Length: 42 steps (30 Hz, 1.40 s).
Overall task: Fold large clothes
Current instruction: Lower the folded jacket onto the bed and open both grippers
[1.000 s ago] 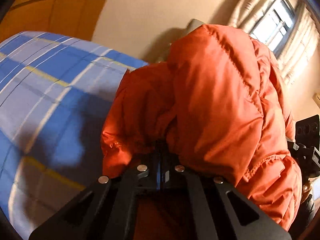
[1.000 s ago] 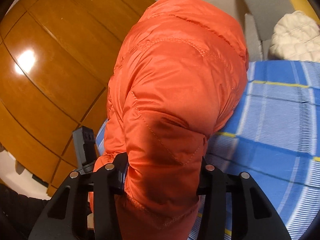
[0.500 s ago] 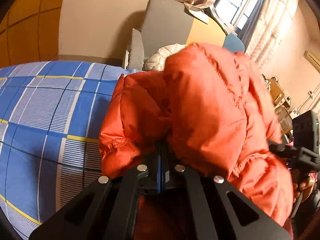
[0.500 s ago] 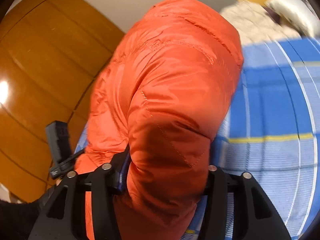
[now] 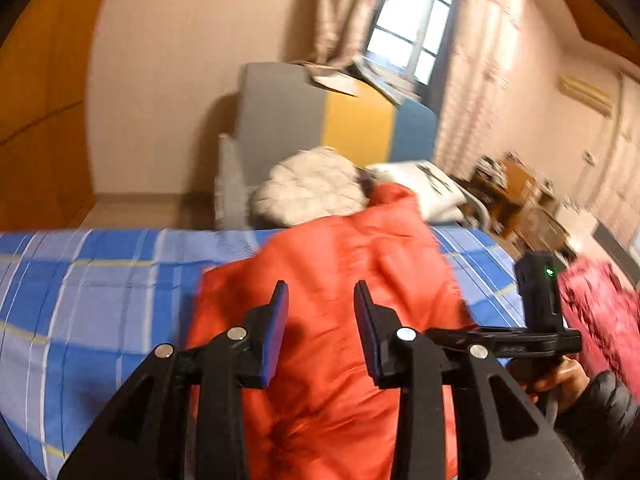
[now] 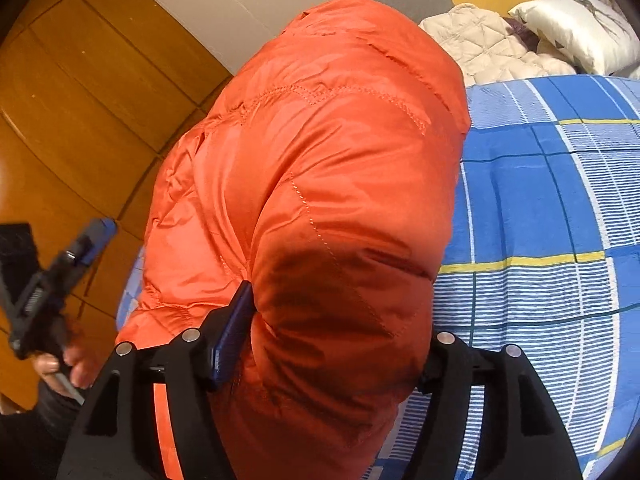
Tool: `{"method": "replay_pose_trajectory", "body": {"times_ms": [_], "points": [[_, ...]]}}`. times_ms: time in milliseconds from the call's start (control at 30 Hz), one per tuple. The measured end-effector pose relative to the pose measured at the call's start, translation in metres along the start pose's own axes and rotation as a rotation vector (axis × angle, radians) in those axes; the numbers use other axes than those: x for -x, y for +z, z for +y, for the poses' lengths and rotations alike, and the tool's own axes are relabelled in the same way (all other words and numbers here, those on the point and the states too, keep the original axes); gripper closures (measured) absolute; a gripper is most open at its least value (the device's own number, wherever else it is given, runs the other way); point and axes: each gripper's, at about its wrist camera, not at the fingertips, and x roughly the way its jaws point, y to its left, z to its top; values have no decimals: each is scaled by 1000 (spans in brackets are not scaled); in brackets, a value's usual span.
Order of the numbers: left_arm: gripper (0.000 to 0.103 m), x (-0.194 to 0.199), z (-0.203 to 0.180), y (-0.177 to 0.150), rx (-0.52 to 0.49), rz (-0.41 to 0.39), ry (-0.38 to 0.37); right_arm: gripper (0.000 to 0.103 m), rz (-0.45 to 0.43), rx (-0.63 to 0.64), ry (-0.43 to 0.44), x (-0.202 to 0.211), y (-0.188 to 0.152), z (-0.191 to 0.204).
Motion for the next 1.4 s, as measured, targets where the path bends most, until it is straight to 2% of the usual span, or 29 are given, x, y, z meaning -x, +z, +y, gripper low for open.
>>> {"method": "replay_pose_trajectory", "body": {"times_ms": [100,167,200,333,467,567,633,767,933,1100,1267,1400], "points": [[71,-27,-21,3,-61,69,-4,36,6,4,-17,3,6,4],[78,-46,-23,0,-76,122,22,36,10,19,-33,6,8,5],[83,-54,-20,-4,-74,139,50,36,11,28,-36,7,10,5],[85,-63,3,-20,-1,168,60,34,28,111,-62,1,14,17],[85,-68,17,-35,64,159,63,32,52,148,-69,-10,22,19],[86,-80,22,-45,99,158,63,26,66,94,-73,-19,18,5],[86,-85,23,-48,105,161,69,25,60,77,-87,-19,16,2],[85,-91,22,-50,111,159,77,22,40,100,-178,-9,14,20],[85,-77,16,-48,109,138,97,20,1,130,-288,12,8,43],[85,-65,13,-49,92,119,124,20,-89,189,-424,41,-17,74],[83,-53,9,-54,89,92,143,20,-159,227,-451,62,-55,102],[73,-47,6,-57,73,76,170,20,-151,215,-512,56,-78,113]]}}
